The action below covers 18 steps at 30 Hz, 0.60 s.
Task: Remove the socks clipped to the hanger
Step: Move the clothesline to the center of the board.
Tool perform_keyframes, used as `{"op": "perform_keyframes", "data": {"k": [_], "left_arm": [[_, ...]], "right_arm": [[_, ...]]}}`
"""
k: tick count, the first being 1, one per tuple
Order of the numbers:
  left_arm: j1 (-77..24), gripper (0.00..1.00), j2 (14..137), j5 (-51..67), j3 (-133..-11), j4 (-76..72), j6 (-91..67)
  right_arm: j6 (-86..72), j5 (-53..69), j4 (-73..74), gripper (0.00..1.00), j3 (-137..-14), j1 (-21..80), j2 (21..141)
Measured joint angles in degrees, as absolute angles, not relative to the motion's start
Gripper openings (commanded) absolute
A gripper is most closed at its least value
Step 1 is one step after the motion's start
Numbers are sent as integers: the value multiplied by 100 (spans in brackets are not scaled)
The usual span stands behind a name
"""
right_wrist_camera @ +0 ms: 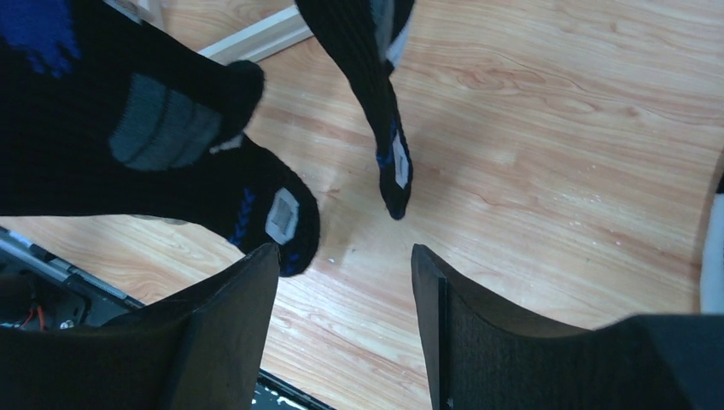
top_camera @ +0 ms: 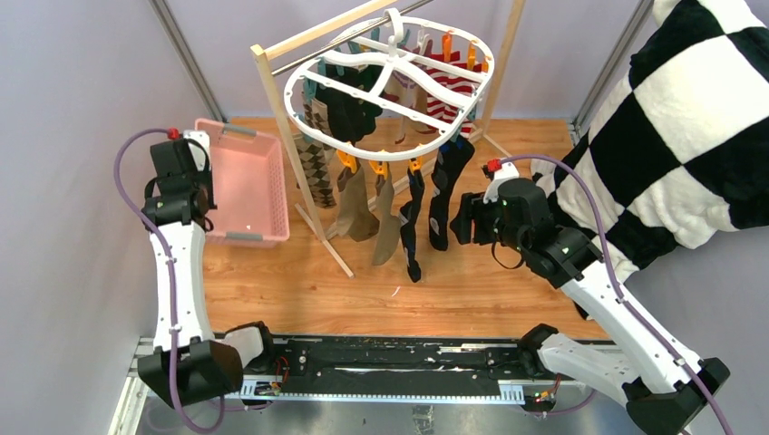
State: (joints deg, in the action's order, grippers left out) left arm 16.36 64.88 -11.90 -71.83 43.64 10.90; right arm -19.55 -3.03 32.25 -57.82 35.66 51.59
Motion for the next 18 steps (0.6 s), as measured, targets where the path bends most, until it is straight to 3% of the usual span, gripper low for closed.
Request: {"op": "perform_keyframes", "data": {"k": [9,18], "left_arm": [[1726,0,5629,-716,-6866,6165,3236],[1730,0,5310,-449,-6851,7144,4069]], "right_arm": [[-1774,200,3264,73,-6149,3566,5437],[-1658,480,3273,76,-6252,3579,5760]]}}
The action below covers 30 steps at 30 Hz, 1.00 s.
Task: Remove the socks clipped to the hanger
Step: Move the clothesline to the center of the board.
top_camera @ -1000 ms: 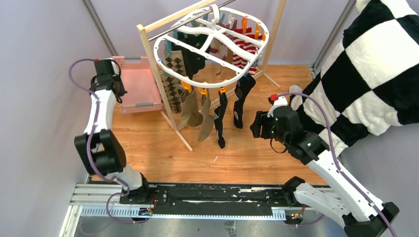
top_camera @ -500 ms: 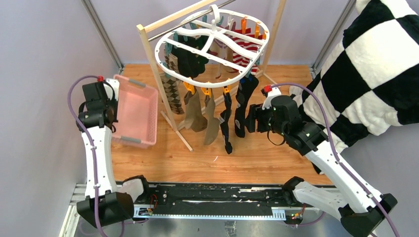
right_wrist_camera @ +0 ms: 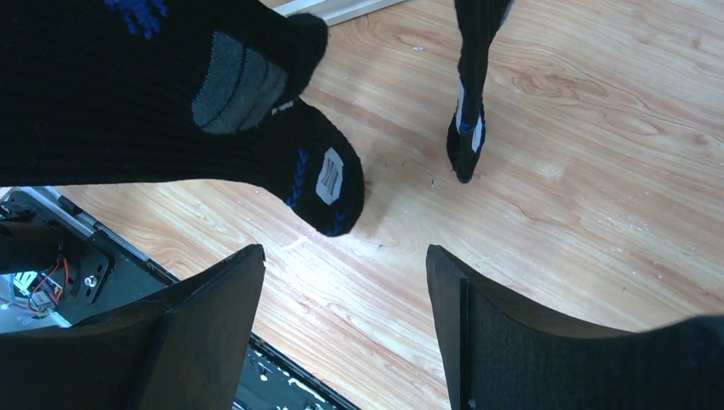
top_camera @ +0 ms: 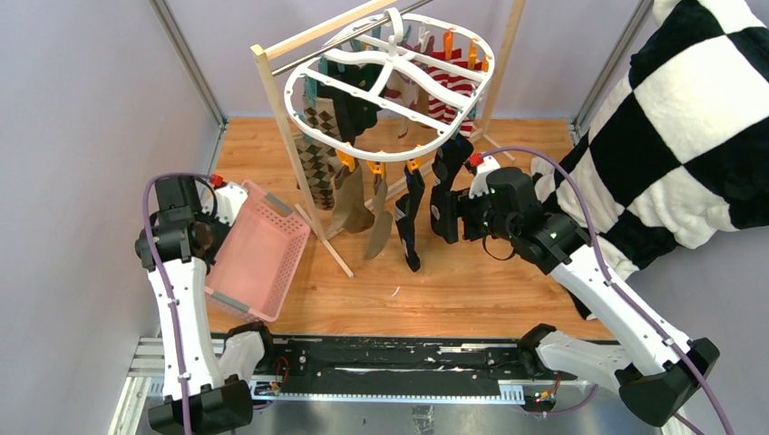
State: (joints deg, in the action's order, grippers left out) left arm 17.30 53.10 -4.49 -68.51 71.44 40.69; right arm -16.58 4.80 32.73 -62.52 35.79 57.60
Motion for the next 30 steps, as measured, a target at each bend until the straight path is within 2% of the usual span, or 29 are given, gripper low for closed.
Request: {"op": "perform_keyframes", "data": {"k": [7,10,14,23,30], "left_arm": [[1747,0,4604,-38,-6517,7273,4764],[1756,0,4222,163,-6351,7450,6211],[1765,0,4265,244,-6292,7590,7094],[1785,0,6060,375,-7347,7172,6200],[1776,0,6346,454,-7734,6971,5450]], "right_arm": [[-1619,495,3267,79,-6252,3736,5872],[-1573,484,3267,81,-6252,3903,5913],[-1538,443,3267,82,-6252,4014,5900],[-1538,423,3258,83,-6246,4029,5889],[-1542,346,3212,84,-6235,4053,5771]]}}
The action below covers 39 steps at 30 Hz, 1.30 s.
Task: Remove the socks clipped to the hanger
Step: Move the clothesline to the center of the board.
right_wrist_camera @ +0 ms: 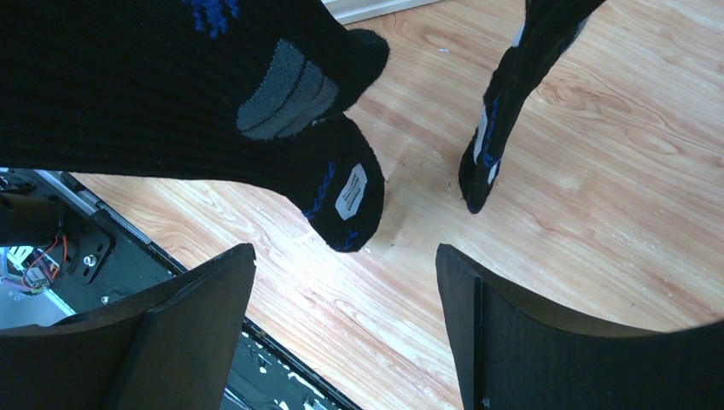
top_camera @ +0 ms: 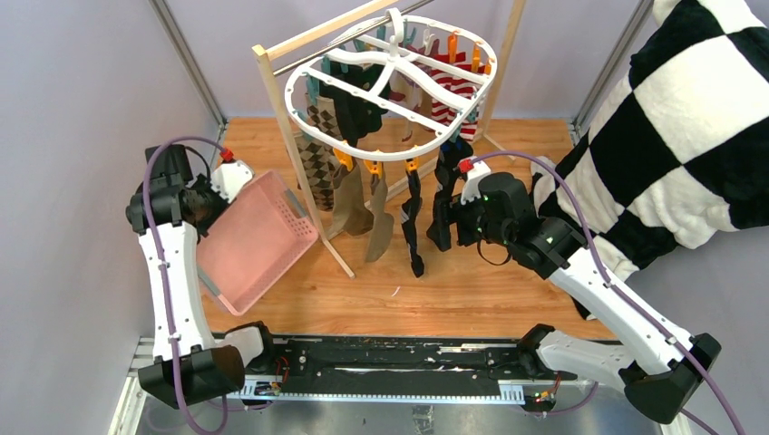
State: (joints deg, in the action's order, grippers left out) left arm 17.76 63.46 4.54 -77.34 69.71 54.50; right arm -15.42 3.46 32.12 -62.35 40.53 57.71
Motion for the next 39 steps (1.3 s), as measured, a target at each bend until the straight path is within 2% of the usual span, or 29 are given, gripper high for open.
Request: {"op": "perform_keyframes", "data": {"k": [11,17,25,32,39], "left_arm": [[1776,0,5872,613,-8440,6663,6178],[1776,0,6143,436,-8860,6663,5583],[1780,0,6858,-307,-8790,6453,4241],[1782,0,7135,-801,-8766,6235,3601],[1782,0,7338,-819,-8781,6163,3430]], "right_arm": [[-1566,349,3135,84,-6169,4053,5850],[-1518,620,3107,83,-6154,4128,5953],[-1446,1269,2587,85,-5059,5371,6097],[-1380,1599,1603,84,-4692,6326,7179],[-1168,1503,657,69,-5553,6375,9148]]}}
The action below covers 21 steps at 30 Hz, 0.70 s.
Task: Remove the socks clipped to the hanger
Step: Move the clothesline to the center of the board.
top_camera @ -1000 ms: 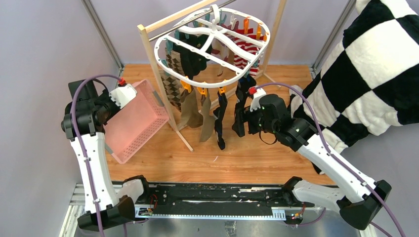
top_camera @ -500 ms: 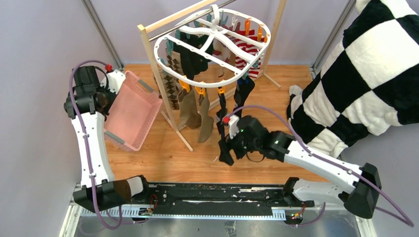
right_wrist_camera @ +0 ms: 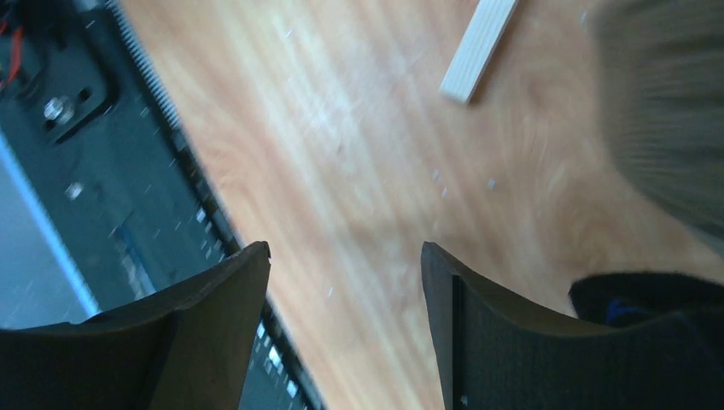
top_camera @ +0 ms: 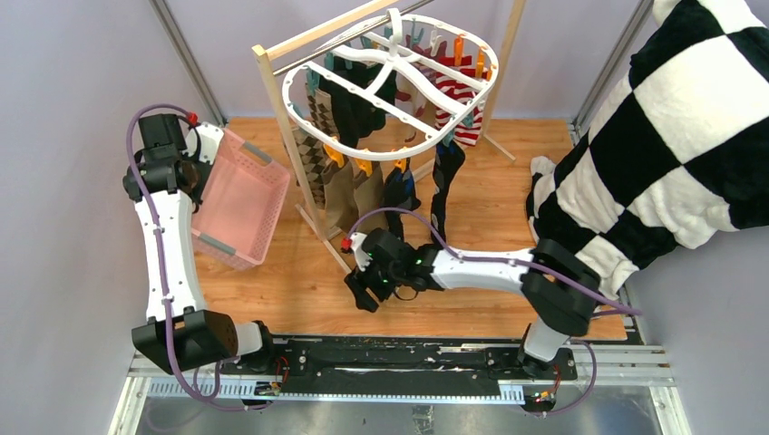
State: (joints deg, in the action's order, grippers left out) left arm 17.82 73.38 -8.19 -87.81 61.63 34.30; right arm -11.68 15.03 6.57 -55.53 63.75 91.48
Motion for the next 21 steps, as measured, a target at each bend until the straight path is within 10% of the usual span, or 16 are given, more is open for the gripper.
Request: {"op": "perform_keyframes", "data": {"k": [15,21], "left_arm": [[1940,0,7741,-930,-8783,6134,3406],[1988,0,7791,-1000,-8785,6132,3454]], "right_arm": [[-974,703,-217,1,-7072,6200,11242],[-1243,694,-333,0,-8136,5857,12119]]}}
